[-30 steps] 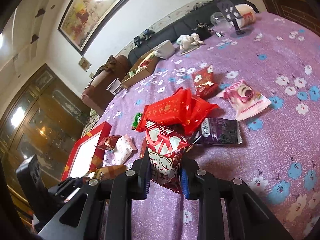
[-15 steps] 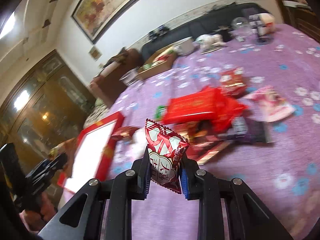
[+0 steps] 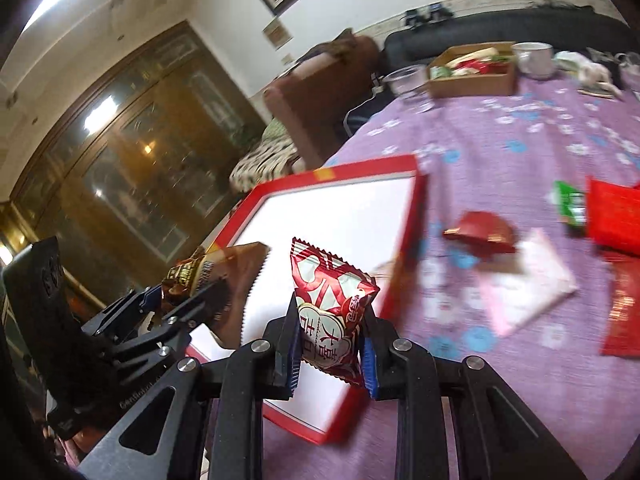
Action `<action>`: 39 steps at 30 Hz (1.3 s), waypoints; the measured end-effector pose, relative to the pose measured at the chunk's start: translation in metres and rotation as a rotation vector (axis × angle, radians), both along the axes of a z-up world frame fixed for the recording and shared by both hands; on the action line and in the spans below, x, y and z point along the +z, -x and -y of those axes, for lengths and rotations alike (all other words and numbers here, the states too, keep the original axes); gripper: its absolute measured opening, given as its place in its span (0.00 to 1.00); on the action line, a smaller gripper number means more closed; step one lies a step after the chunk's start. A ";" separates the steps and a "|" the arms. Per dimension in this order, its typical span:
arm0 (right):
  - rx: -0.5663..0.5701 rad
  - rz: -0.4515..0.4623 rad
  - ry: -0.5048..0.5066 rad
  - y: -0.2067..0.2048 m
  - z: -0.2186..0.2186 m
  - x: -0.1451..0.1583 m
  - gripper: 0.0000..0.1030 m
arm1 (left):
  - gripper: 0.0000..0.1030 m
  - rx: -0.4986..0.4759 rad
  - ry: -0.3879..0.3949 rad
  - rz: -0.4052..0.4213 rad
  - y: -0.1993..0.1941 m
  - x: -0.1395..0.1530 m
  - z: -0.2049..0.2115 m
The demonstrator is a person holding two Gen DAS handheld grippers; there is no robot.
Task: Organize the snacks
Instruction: 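Drop the brown snack and red-white packet into the red-rimmed tray with both tools, then grasp a red snack packet with the left tool while the right tool grasps the white pink-edged packet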
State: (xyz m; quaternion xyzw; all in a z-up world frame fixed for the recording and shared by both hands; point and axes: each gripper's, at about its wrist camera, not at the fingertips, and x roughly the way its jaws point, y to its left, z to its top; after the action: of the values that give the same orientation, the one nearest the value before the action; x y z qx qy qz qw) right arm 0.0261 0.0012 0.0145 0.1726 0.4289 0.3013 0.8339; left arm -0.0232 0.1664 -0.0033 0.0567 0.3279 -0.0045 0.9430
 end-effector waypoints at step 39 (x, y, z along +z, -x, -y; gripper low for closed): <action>-0.334 -0.092 0.402 -0.050 0.064 -0.041 0.67 | 0.72 -0.086 -0.069 0.024 0.008 0.005 0.029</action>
State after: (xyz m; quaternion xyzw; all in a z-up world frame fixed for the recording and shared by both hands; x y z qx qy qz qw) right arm 0.0761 -0.0628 -0.0267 0.0853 0.4830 0.0600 0.8694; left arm -0.0315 0.1378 0.0019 0.1031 0.3139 -0.0329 0.9433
